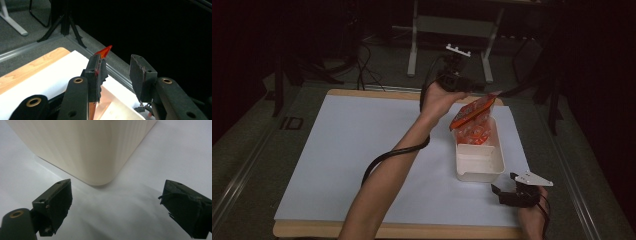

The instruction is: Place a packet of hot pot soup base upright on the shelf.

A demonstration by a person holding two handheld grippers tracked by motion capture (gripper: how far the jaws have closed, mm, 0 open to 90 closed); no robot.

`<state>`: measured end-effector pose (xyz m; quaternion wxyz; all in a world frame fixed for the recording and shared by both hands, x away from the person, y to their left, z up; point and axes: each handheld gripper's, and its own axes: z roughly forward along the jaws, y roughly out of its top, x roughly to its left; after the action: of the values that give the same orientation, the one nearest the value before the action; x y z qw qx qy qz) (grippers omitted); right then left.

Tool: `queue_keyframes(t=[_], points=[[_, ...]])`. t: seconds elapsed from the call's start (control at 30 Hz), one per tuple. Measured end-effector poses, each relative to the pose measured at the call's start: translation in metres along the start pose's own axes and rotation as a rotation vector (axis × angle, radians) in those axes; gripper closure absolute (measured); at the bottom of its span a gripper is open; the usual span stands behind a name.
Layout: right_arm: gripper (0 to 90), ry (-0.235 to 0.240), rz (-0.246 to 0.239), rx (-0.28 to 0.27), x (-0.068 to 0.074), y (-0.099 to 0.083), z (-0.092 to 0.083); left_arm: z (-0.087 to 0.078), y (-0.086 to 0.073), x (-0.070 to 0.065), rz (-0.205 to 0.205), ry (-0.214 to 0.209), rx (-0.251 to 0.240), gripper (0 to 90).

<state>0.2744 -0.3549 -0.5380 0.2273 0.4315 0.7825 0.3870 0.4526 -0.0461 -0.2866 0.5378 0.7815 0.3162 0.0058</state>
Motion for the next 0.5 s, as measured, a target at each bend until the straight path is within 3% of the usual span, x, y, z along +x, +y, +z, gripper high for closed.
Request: queue_keyframes(t=[0.03,0.07,0.27,0.5], points=[[9.7,0.0,0.0,-0.001,0.0,0.0,0.0,-0.012,-0.002,0.002,0.004,0.0,-0.009,62.5],[9.7,0.0,-0.001,-0.001,0.0,0.0,0.0,-0.012,-0.002,0.002,0.004,0.0,-0.009,62.3],[9.7,-0.002,-0.003,-0.002,0.0,0.0,0.0,-0.048,-0.019,0.013,0.025,0.023,-0.012,62.3],[9.7,-0.003,-0.005,0.001,0.001,0.0,0.0,-0.073,-0.045,0.025,0.039,0.054,-0.001,62.2]])
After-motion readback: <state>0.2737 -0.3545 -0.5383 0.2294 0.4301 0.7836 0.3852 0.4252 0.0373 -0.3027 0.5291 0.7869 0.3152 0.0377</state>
